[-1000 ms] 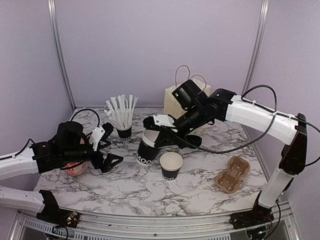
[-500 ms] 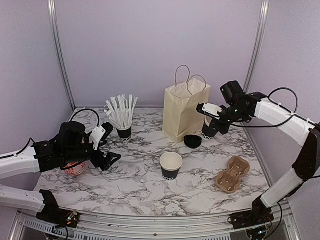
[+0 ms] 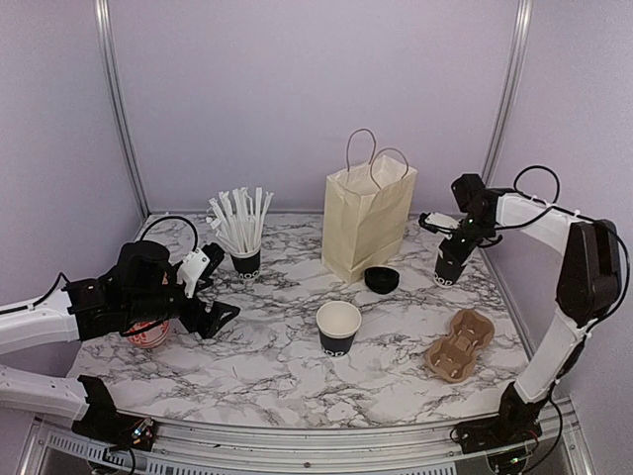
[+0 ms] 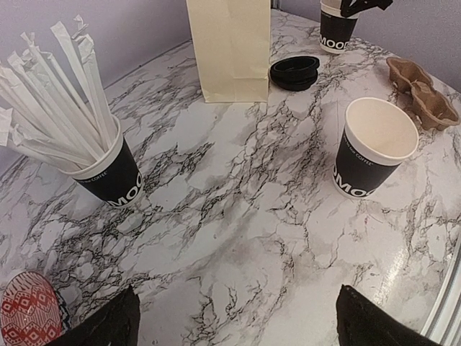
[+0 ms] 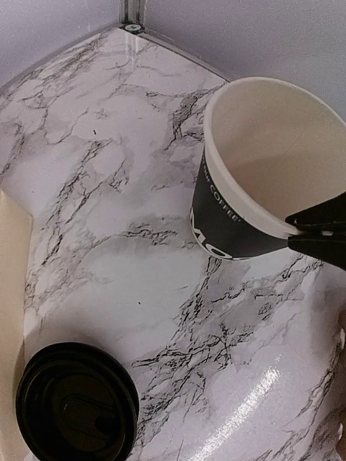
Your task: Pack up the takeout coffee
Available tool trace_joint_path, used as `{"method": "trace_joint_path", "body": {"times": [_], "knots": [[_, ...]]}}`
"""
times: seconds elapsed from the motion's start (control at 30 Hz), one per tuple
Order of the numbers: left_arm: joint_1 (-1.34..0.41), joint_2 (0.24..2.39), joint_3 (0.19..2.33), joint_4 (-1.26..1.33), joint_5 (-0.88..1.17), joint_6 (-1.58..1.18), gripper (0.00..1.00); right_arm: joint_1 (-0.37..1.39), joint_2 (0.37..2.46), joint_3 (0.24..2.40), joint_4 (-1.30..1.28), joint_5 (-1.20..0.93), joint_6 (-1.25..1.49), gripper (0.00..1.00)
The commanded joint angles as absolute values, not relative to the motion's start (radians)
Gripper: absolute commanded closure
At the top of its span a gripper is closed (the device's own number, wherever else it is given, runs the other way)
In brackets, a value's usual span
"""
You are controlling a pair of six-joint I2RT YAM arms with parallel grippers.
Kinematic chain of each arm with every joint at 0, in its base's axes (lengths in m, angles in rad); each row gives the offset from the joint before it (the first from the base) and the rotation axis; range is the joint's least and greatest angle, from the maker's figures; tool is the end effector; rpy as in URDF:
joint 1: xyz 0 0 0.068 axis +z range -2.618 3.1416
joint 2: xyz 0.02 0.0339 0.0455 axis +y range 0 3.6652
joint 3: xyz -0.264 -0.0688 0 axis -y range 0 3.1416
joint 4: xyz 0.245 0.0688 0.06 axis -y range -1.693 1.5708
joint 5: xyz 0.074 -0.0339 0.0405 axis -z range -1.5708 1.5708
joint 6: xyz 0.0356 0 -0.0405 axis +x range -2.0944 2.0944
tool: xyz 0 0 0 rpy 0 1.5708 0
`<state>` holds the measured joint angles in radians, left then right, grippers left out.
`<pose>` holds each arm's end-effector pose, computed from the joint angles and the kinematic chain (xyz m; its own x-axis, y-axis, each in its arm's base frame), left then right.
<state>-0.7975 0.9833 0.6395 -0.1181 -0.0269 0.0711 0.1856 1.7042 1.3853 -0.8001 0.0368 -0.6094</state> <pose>0.1562 -0.1587 0.2583 -0.2609 0.3689 -0.8921 0.7189 0.6910 0.0756 0.3486 0.0641 0.2567 -0.6285 -0.7000 -0.3390 -0.6444 0.7128 -0.2770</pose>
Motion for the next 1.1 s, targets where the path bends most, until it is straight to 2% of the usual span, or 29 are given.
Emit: {"method": "trace_joint_path", "body": {"times": [0.0,0.13,0.27,0.37,0.47,0.67,0.83,1.07], "knots": [[-0.791,0.986,0.67,-0.146,-0.013,0.079,0.05,0.16,1.739,1.422,-0.787,0.052,-0.584,1.0],[-0.792,0.991,0.67,-0.146,-0.006,0.08,0.05,0.157,1.767,1.42,-0.79,0.051,-0.577,0.96],[-0.791,0.989,0.669,-0.147,-0.006,0.08,0.05,0.16,1.737,1.466,-0.843,0.038,-0.544,0.69],[-0.792,0.99,0.669,-0.149,-0.005,0.081,0.05,0.193,1.674,1.482,-0.851,0.034,-0.528,0.55],[-0.791,0.991,0.67,-0.148,-0.005,0.083,0.05,0.27,1.626,1.463,-0.845,-0.02,-0.579,0.54],[-0.791,0.996,0.673,-0.151,-0.005,0.068,0.05,0.465,1.61,1.369,-0.79,-0.127,-0.741,0.6],[-0.791,1.023,0.695,-0.178,0.027,0.062,0.04,0.577,1.743,1.463,-0.798,-0.029,-0.725,0.62],[-0.792,1.012,0.692,-0.18,0.006,0.054,0.04,0.612,1.889,1.541,-0.802,0.087,-0.717,0.57]]}}
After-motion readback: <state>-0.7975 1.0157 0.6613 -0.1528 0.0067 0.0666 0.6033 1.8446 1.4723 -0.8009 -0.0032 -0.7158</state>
